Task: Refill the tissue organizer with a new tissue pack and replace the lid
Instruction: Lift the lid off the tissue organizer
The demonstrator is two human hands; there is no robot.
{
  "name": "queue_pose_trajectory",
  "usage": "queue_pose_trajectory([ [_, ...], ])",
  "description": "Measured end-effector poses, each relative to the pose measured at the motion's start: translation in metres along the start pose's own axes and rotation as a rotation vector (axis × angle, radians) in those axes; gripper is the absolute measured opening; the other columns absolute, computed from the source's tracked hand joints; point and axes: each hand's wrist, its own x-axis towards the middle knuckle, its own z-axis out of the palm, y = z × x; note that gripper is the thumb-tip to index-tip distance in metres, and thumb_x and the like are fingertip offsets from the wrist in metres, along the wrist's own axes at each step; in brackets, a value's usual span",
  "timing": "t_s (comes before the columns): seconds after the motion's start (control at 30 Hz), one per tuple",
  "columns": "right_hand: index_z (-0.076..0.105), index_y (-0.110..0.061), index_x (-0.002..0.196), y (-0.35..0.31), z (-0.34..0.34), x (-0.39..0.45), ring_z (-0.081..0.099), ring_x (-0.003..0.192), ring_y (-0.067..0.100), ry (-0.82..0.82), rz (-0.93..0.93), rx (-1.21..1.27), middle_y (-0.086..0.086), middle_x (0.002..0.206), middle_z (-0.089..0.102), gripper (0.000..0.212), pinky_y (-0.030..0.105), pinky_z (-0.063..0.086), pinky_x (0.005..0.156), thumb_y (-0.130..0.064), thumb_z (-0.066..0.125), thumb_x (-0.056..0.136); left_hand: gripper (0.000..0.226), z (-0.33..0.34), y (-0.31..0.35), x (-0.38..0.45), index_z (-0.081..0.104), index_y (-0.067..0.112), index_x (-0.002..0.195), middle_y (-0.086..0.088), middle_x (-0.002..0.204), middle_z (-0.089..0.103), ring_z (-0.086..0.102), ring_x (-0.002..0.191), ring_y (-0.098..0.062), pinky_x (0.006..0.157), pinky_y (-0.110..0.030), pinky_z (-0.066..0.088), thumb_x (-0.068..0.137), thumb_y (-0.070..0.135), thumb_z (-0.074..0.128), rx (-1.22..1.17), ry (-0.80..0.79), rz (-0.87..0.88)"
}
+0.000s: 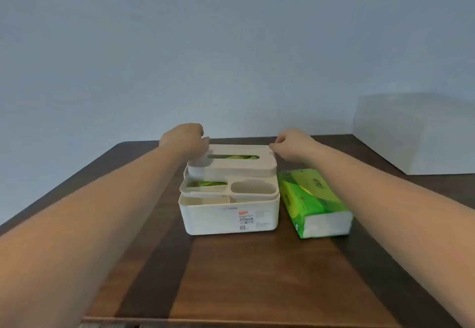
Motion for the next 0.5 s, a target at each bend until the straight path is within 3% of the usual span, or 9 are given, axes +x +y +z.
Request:
queue_pose_trajectory([
  [0.13, 0.065, 0.002, 0.104, -0.003, -0.007, -0.033, 0.068, 0.078, 0.03, -0.094, 0.09, 0.006, 0.017, 0.093, 0.073, 0.042, 0.036, 0.057, 0.07, -0.033, 0.043, 0.095, 0.03, -0.001, -0.019, -0.026, 0.054, 0.013, 0.107, -0.001, 0.091, 0.061, 0.057, 0.087, -0.022, 0.067, -0.031, 0.044, 0.092, 0.037, 0.044, -0.065, -0.082, -0.025],
  [0.27, 0.059, -0.005, 0.095, -0.012, -0.004, -0.047, 0.056, 0.063, 0.023, -0.123, 0.131, -0.023, 0.013, 0.08, 0.066, 0.028, 0.025, 0.043, 0.052, -0.028, 0.043, 0.094, 0.023, -0.001, -0.024, -0.042, 0.055, 0.011, 0.099, -0.003, 0.087, 0.059, 0.053, 0.078, -0.023, 0.066, -0.031, 0.041, 0.088, 0.031, 0.048, -0.159, -0.16, -0.059],
  [0.4, 0.057, -0.004, 0.1, -0.021, 0.005, -0.051, 0.057, 0.07, 0.026, -0.141, 0.172, -0.044, 0.013, 0.088, 0.064, 0.025, 0.025, 0.04, 0.052, -0.025, 0.045, 0.093, 0.011, 0.001, -0.026, -0.049, 0.051, 0.01, 0.083, -0.005, 0.083, 0.053, 0.047, 0.073, -0.023, 0.062, -0.029, 0.037, 0.085, 0.021, 0.049, -0.274, -0.197, -0.097],
  [0.5, 0.056, -0.004, 0.092, -0.024, 0.009, -0.048, 0.055, 0.075, 0.027, -0.107, 0.199, -0.034, 0.012, 0.089, 0.06, 0.018, 0.027, 0.039, 0.056, -0.019, 0.047, 0.092, 0.013, 0.003, -0.027, -0.049, 0.045, 0.012, 0.071, -0.004, 0.076, 0.046, 0.042, 0.07, -0.022, 0.059, -0.028, 0.034, 0.083, 0.015, 0.049, -0.352, -0.186, -0.122],
])
